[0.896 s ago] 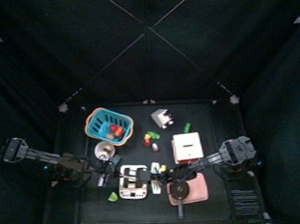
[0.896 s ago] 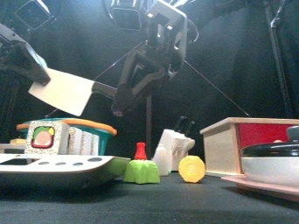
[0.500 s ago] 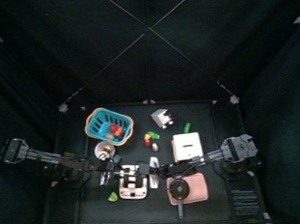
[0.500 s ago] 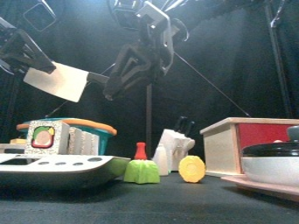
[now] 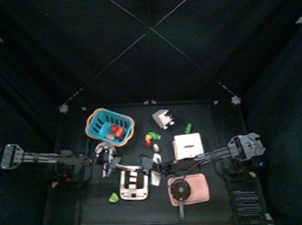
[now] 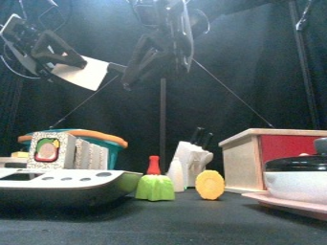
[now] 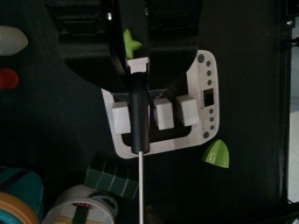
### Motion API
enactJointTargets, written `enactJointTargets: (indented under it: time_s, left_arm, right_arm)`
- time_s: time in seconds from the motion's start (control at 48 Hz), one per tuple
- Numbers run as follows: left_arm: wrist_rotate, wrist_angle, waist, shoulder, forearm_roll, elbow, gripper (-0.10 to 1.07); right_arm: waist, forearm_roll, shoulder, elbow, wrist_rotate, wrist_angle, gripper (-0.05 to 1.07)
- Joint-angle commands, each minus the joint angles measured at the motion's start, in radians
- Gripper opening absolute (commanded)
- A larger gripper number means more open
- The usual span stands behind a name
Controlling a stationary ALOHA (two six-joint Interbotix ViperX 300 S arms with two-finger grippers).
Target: Put cleaver back in holder
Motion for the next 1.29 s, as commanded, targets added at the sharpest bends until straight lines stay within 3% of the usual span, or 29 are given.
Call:
enactJointTargets:
  time_s: [0.0, 0.146, 0.438, 0.792, 1.062, 1.271]
  left_arm:
    - [0.008, -0.008, 0.026, -0.029, 0.012, -0.034, 0.93]
    - [0.005, -0.008, 0.041, -0.081, 0.011, -0.021, 0.93]
    - [0.008, 0.002, 0.044, -0.104, -0.003, -0.008, 0.93]
    - [0.008, 0.002, 0.044, -0.106, -0.005, 0.005, 0.93]
    - [0.006, 0.002, 0.044, -0.106, -0.009, 0.011, 0.93]
    - [0.008, 0.005, 0.044, -0.106, -0.021, 0.017, 0.93]
  right_arm:
    - [-0.021, 0.061, -0.067, -0.023, 0.002, 0.063, 0.33]
    - [-0.064, 0.184, -0.098, -0.066, -0.002, 0.179, 0.33]
    - [-0.13, 0.31, -0.124, -0.195, 0.0, 0.442, 0.33]
    - [-0.258, 0.33, -0.123, -0.394, -0.011, 0.85, 0.33]
    - [-0.405, 0.341, -0.123, -0.448, -0.032, 1.028, 0.33]
    - [-0.517, 0.397, -0.12, -0.423, -0.158, 1.078, 0.33]
